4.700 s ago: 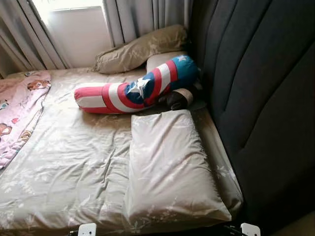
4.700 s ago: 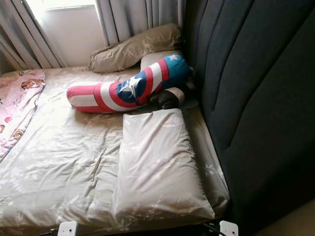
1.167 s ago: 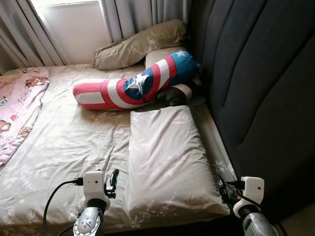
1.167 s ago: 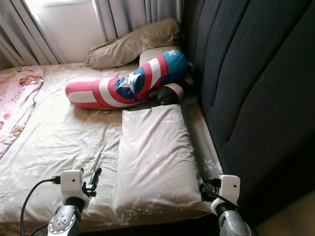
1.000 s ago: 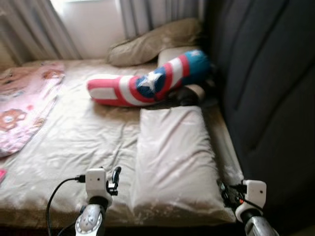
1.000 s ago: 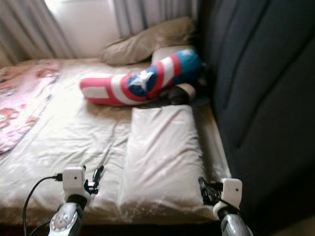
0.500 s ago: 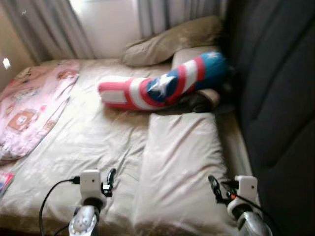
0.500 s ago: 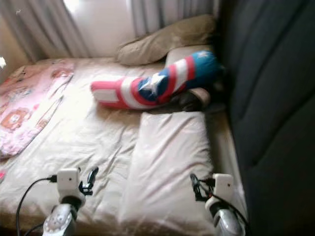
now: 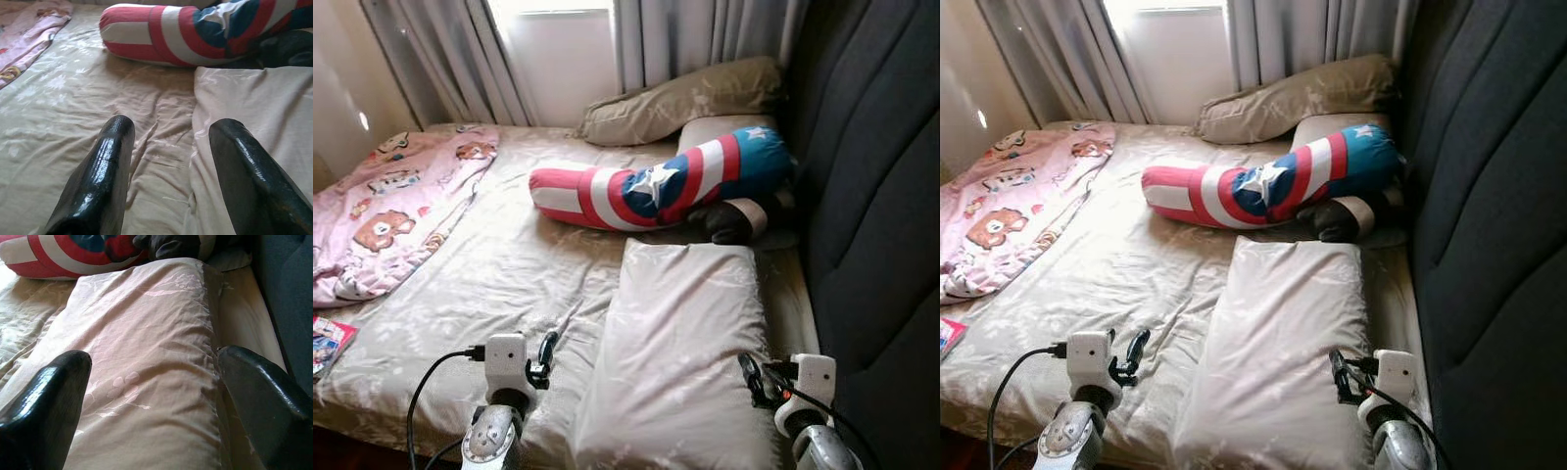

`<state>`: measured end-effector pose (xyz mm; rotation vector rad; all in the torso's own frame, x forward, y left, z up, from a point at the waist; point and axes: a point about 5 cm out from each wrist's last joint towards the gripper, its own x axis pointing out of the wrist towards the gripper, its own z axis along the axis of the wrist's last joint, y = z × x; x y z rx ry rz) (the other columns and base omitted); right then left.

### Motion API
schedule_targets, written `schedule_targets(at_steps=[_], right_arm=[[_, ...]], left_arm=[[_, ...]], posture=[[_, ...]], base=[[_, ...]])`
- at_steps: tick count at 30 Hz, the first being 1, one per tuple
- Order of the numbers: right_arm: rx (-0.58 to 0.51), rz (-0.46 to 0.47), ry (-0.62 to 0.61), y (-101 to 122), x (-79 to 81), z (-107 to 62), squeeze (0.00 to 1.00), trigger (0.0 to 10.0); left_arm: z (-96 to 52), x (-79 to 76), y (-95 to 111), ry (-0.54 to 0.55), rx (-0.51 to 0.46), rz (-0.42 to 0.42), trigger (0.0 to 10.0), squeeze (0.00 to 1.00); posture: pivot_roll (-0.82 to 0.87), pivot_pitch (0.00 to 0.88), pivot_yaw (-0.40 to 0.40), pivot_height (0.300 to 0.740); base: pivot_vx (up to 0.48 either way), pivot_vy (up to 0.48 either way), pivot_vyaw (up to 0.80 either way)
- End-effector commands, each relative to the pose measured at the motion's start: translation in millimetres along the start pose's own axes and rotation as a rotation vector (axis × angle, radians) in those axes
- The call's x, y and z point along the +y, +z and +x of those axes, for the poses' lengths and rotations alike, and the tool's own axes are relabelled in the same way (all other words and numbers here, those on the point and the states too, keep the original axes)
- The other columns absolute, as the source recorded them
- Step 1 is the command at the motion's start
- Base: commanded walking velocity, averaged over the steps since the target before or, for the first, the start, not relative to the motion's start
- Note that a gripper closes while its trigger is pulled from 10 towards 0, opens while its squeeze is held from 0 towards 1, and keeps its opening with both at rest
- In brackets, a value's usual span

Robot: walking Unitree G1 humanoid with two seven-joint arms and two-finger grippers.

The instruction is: Clean up the room

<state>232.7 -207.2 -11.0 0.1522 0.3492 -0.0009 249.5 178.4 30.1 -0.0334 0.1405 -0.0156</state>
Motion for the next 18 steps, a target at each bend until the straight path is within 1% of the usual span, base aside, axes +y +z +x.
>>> schedule_targets(at_steps=[1, 6, 9, 12, 18], right_arm=[[0.004, 0.007, -0.005, -2.4, 0.1, -0.7, 0.00, 10.0], [0.004, 0.007, -0.010, -2.2, -0.3, -0.6, 0.00, 10.0], [0.008, 0.005, -0.025, -1.9, -1.7, -0.3, 0.00, 10.0], [0.010, -0.005, -0.046, -1.2, -4.5, 0.1, 0.00, 10.0], [0.015, -0.011, -0.062, -0.5, -7.1, 1.0, 0.00, 10.0]], left_arm=[[1.2, 1.6, 2.6, 0.003, -0.001, -0.012, 10.0, 0.00], [1.3, 1.1, 2.4, 0.003, 0.002, -0.014, 10.0, 0.00], [1.4, 1.1, 3.1, 0.002, -0.001, 0.001, 10.0, 0.00], [0.4, 0.4, 3.5, -0.003, -0.011, -0.016, 10.0, 0.00], [0.1, 0.1, 3.3, -0.003, -0.008, -0.016, 10.0, 0.00]], posture=[[-0.06, 0.000, 0.065, 0.740], [-0.06, 0.000, 0.063, 0.740], [-0.06, 0.000, 0.061, 0.740], [-0.06, 0.000, 0.060, 0.740], [-0.06, 0.000, 0.058, 0.740]], base=[[0.000, 0.480, 0.00], [0.000, 0.480, 0.00], [0.000, 0.000, -0.60], [0.000, 0.000, -0.79], [0.000, 0.000, -0.78]])
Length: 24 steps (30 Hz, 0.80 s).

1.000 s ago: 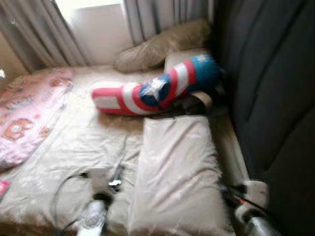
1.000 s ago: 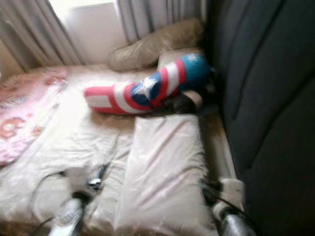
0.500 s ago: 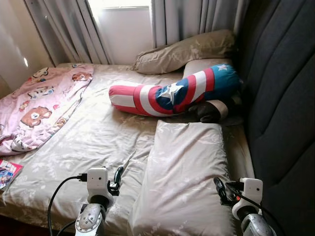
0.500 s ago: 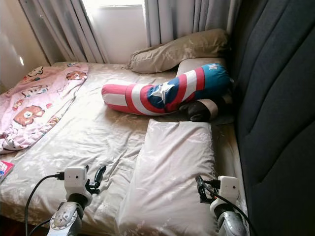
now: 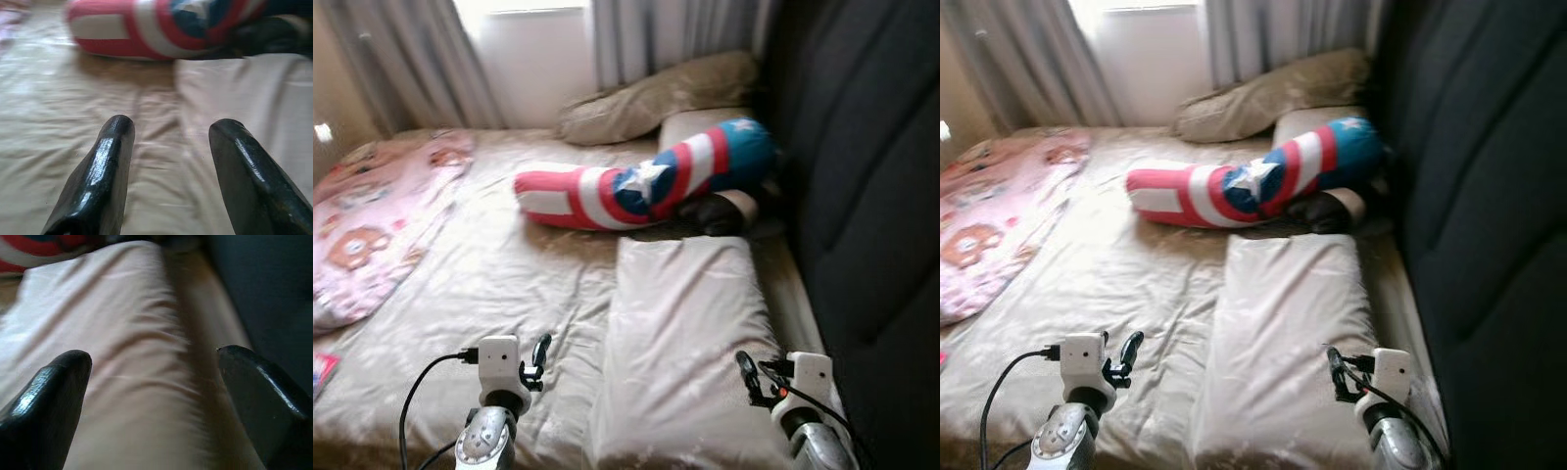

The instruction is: Clean up the room

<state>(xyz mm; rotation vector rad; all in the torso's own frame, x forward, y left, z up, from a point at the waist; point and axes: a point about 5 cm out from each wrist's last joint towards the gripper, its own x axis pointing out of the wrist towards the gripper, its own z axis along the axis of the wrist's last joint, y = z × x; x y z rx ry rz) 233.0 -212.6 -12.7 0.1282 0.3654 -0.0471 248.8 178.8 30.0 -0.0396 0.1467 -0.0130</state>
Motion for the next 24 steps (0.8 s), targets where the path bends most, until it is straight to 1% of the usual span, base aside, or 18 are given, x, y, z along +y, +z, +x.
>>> schedule_targets(at_steps=[1, 10, 14, 18, 24], right_arm=[[0.000, 0.004, -0.014, 0.8, -1.7, 0.9, 0.00, 10.0], [-0.003, 0.006, -0.015, 1.4, -1.8, 1.3, 0.00, 10.0], [-0.023, 0.010, -0.003, 5.1, 1.6, 3.6, 0.00, 10.0], [-0.026, 0.010, -0.005, 6.0, 1.0, 4.1, 0.00, 10.0], [-0.030, 0.011, -0.010, 7.6, -0.3, 4.8, 0.00, 10.0]], left_arm=[[0.8, -0.1, 3.6, -0.004, -0.013, -0.011, 10.0, 0.00], [0.9, -0.1, 3.6, -0.003, -0.013, -0.012, 10.0, 0.00], [1.4, 0.5, 3.5, 0.006, -0.006, -0.019, 10.0, 0.00], [1.1, 0.2, 3.6, 0.006, -0.008, -0.014, 10.0, 0.00], [1.8, -0.1, 4.5, 0.005, -0.012, -0.007, 10.0, 0.00]], posture=[[-0.06, 0.000, 0.058, 0.740], [-0.06, 0.000, 0.058, 0.740], [-0.06, 0.000, 0.057, 0.740], [-0.06, 0.000, 0.057, 0.740], [-0.06, 0.000, 0.056, 0.740]], base=[[0.000, 0.000, -0.79], [0.000, 0.000, -0.77], [0.000, 0.480, 0.00], [0.000, 0.480, 0.00], [0.000, 0.000, 0.00]])
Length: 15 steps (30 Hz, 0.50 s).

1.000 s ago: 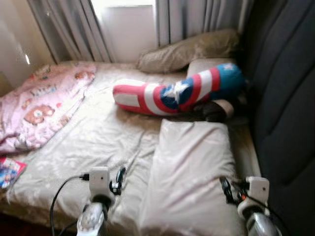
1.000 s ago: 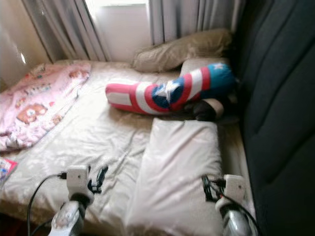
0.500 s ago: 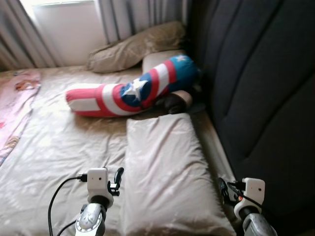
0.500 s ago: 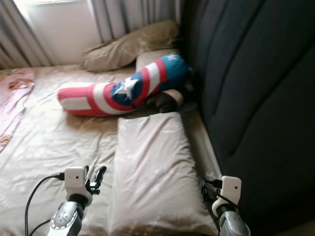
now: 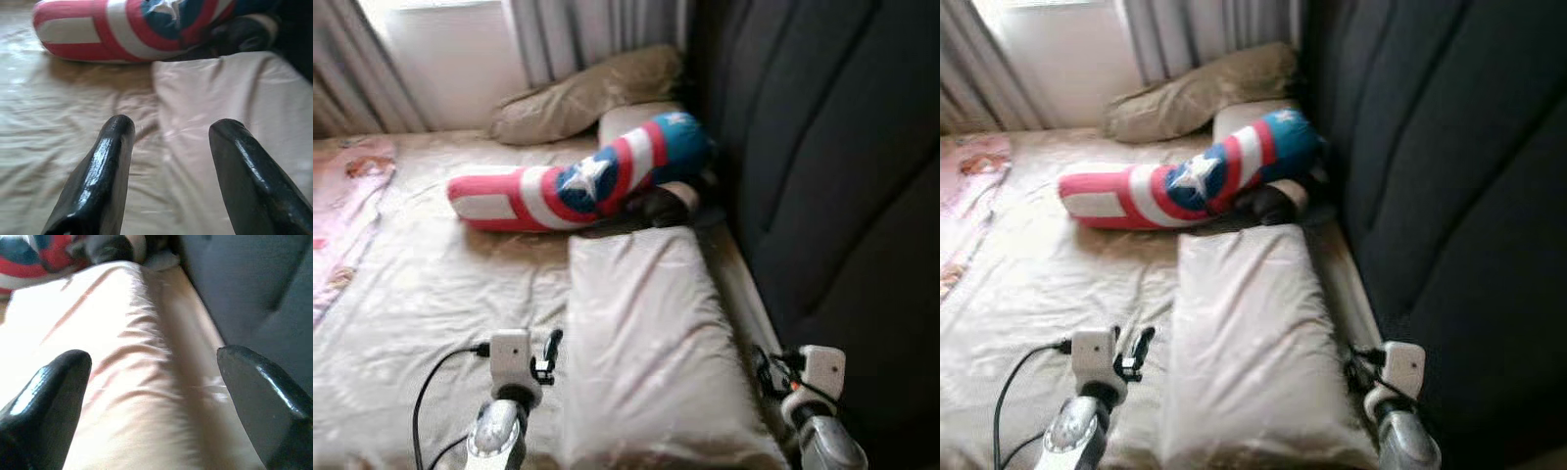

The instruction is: Clean up the room

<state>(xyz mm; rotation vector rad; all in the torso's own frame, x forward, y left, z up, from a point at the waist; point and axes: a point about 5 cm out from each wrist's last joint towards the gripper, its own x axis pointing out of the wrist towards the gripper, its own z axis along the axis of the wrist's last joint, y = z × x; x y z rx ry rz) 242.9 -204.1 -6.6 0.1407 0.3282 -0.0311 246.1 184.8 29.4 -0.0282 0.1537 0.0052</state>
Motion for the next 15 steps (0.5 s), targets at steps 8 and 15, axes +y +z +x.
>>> schedule_targets(at_steps=[8, 15], right_arm=[[0.006, -0.001, -0.031, -0.4, -10.2, -2.3, 0.00, 10.0], [0.007, 0.001, -0.028, -0.4, -9.5, -1.7, 0.00, 10.0]], left_arm=[[2.9, -6.5, 4.4, -0.013, -0.016, -0.013, 10.0, 0.00], [2.8, -6.5, 5.6, -0.016, -0.026, -0.009, 10.0, 0.00]], posture=[[-0.06, 0.000, 0.054, 0.740], [-0.05, 0.000, 0.054, 0.740]], base=[[0.000, 0.139, 0.00], [0.000, 0.000, 0.00]])
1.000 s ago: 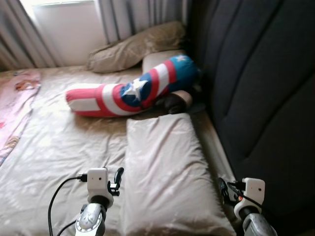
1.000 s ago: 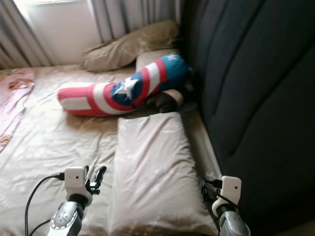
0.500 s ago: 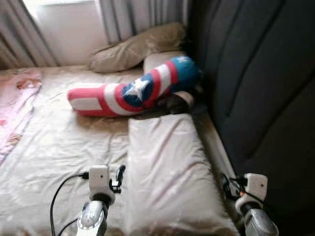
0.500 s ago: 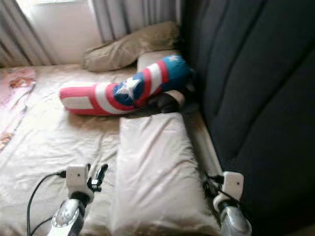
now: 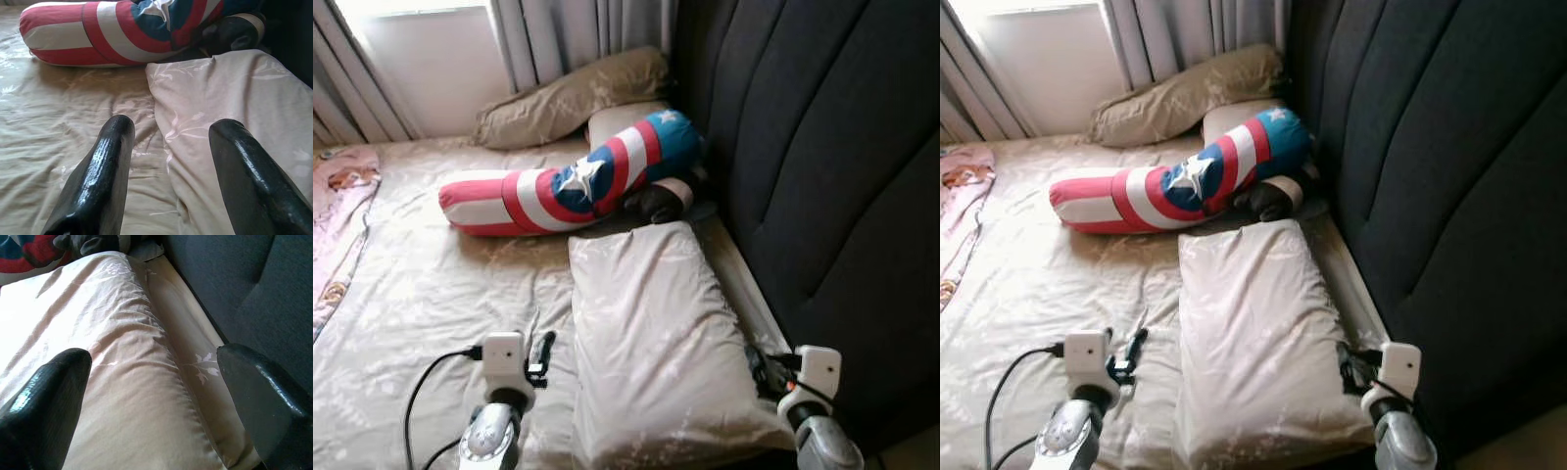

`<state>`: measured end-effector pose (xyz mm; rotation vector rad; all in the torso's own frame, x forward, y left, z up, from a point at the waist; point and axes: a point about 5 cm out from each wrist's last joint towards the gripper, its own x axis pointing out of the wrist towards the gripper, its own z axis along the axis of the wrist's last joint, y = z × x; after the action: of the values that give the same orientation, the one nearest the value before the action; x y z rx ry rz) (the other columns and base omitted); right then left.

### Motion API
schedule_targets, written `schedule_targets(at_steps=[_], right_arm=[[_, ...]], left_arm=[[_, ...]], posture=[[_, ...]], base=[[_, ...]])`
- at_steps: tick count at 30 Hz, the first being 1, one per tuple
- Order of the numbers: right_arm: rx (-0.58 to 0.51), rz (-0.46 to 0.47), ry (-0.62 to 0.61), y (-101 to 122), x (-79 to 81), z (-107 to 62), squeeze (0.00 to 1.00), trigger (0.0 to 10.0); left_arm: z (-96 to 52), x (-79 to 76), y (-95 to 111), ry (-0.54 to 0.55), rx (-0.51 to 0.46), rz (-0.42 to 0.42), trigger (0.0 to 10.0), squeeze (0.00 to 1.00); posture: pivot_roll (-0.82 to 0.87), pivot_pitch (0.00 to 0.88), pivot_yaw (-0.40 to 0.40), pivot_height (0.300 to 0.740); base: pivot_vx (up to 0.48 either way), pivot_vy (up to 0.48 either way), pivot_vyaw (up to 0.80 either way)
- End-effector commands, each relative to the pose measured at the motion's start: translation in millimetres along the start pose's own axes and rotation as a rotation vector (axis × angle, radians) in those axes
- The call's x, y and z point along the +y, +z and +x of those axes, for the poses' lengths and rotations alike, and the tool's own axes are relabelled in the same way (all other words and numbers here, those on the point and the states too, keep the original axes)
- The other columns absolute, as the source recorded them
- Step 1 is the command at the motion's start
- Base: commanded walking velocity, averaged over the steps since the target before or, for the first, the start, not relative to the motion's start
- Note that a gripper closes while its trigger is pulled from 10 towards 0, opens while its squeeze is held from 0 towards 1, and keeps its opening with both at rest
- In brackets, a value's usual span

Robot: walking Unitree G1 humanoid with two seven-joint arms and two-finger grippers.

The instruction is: Clean up the room

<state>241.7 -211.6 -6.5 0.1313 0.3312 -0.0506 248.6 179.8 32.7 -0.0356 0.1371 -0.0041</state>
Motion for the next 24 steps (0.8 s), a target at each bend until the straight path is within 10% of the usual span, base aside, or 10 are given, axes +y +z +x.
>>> schedule_targets(at_steps=[1, 24], right_arm=[[0.006, 0.007, -0.006, -1.1, -1.9, -0.5, 0.00, 10.0], [-0.007, 0.005, 0.032, 0.1, 1.3, -0.5, 0.00, 10.0]], left_arm=[[1.0, -1.6, 2.0, -0.008, -0.007, -0.003, 10.0, 0.00], [2.5, -1.0, 3.0, 0.002, -0.006, 0.009, 10.0, 0.00]], posture=[[-0.05, 0.000, 0.054, 0.740], [-0.05, 0.000, 0.056, 0.740]], base=[[0.000, 0.000, 0.00], [0.214, 0.000, 0.07]])
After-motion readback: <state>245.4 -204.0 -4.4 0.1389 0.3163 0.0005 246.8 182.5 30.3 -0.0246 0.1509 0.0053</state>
